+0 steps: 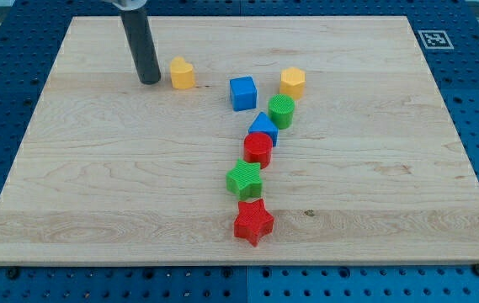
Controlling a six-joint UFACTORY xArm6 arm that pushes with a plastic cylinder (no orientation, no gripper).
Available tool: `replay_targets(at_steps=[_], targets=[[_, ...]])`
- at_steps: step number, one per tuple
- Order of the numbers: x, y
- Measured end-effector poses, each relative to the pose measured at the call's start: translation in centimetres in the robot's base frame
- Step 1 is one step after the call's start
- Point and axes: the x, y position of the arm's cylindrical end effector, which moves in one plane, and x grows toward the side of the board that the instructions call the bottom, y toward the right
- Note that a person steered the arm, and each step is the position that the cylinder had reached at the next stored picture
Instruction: Slide the yellow heart towards to the top center
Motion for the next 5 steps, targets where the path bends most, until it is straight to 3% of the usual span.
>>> replay_targets(at_steps=[5], targets=[[0.0, 5.3]])
